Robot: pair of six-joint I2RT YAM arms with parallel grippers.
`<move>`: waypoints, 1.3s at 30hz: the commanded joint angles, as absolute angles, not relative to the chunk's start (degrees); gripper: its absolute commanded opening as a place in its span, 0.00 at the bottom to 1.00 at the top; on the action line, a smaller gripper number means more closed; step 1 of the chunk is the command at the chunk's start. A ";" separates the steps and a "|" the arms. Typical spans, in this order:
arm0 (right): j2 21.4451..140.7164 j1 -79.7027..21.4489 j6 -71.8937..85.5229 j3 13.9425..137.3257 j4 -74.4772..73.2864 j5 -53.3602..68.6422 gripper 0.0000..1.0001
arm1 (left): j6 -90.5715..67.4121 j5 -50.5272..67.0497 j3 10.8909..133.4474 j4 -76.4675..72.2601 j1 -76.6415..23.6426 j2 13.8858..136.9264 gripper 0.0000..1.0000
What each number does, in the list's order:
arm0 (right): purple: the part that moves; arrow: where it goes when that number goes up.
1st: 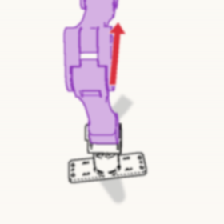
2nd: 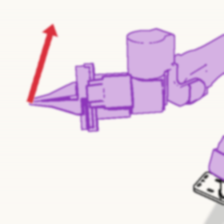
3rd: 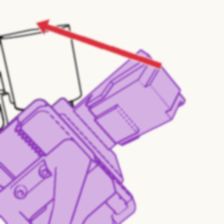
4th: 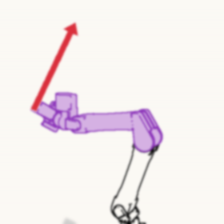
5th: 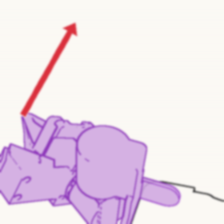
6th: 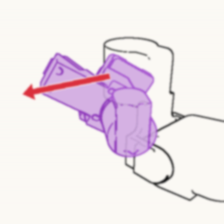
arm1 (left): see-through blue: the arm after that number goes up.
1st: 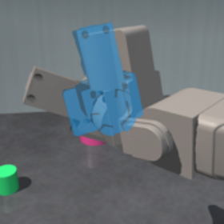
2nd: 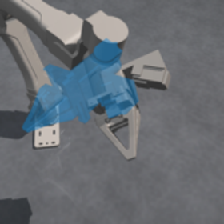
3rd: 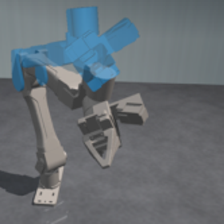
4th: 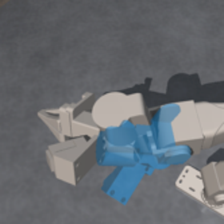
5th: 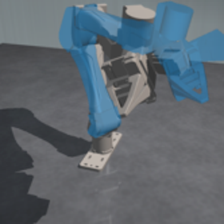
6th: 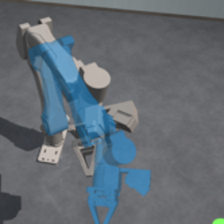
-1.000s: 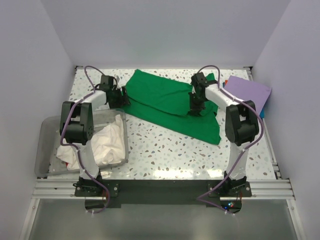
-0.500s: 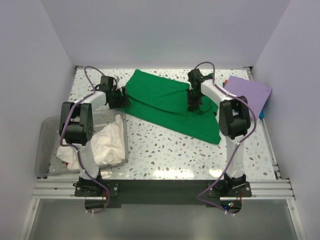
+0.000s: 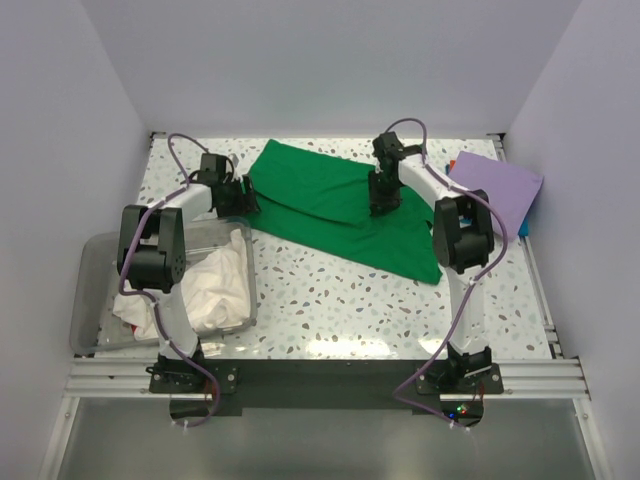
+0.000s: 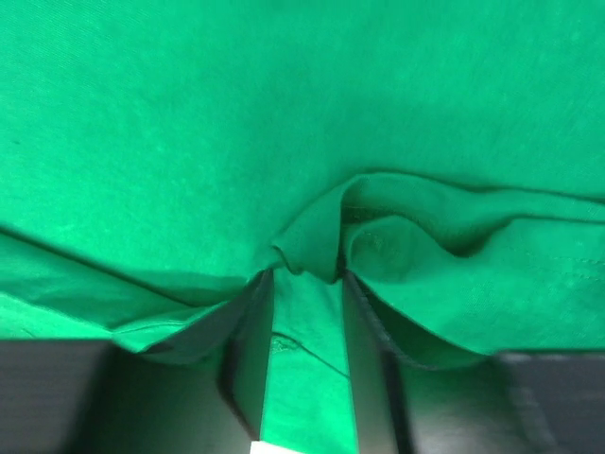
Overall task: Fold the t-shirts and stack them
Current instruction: Fold the tshirt
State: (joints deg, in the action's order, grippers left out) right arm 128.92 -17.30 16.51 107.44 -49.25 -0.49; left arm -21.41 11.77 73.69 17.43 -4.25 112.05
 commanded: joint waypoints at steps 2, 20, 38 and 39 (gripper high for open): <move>128.85 -17.40 16.08 111.62 -49.31 -0.09 0.42 | -19.60 10.81 73.47 19.42 -3.96 110.13 0.73; 112.86 -17.49 19.33 97.14 -44.04 8.09 0.63 | -21.18 16.43 85.42 18.72 -6.24 115.40 0.73; 98.97 -17.49 22.67 74.89 -40.26 8.09 0.63 | -23.38 18.46 93.69 16.61 -6.68 123.75 0.73; 98.36 -17.49 22.76 73.49 -40.08 8.00 0.63 | -23.64 18.63 93.87 16.26 -6.68 123.92 0.73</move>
